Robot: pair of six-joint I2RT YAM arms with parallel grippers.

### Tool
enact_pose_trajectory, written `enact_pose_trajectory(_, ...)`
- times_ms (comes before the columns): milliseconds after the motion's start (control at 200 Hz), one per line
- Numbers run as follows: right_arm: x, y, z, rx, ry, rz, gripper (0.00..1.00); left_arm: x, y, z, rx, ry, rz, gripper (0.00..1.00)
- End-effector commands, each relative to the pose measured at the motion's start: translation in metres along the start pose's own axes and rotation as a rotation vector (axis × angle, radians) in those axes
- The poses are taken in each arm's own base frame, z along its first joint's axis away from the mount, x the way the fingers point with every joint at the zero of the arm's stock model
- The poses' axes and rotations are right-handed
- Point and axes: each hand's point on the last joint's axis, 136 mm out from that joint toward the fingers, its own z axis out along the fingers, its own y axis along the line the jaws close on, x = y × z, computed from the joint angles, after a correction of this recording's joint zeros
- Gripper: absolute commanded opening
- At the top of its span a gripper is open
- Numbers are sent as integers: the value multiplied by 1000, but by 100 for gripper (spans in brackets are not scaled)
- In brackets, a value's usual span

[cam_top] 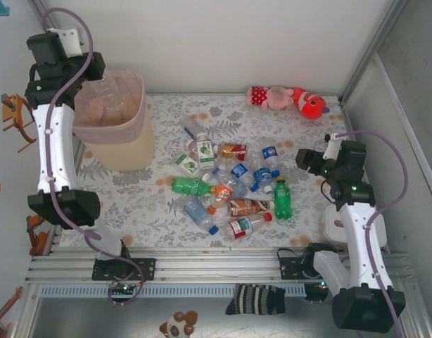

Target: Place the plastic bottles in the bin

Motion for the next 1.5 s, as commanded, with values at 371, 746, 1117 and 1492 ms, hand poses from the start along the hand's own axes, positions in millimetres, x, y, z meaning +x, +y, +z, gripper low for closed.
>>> enact_pose_trajectory(371,-7,1,-4,6,-18,-14,77,150,34,67,-61,515,57,0)
enact_pose_trajectory(746,-7,1,-3,4,-7,9,76,215,44,101,-70,676,3,21)
enact_pose_trajectory(1117,6,-5,7,23,81,49,70,198,33,90,-39,629,2,41)
enact_pose_trajectory(1492,55,-2,31,23,344,64,58,157,11,55,33,510,-8,47)
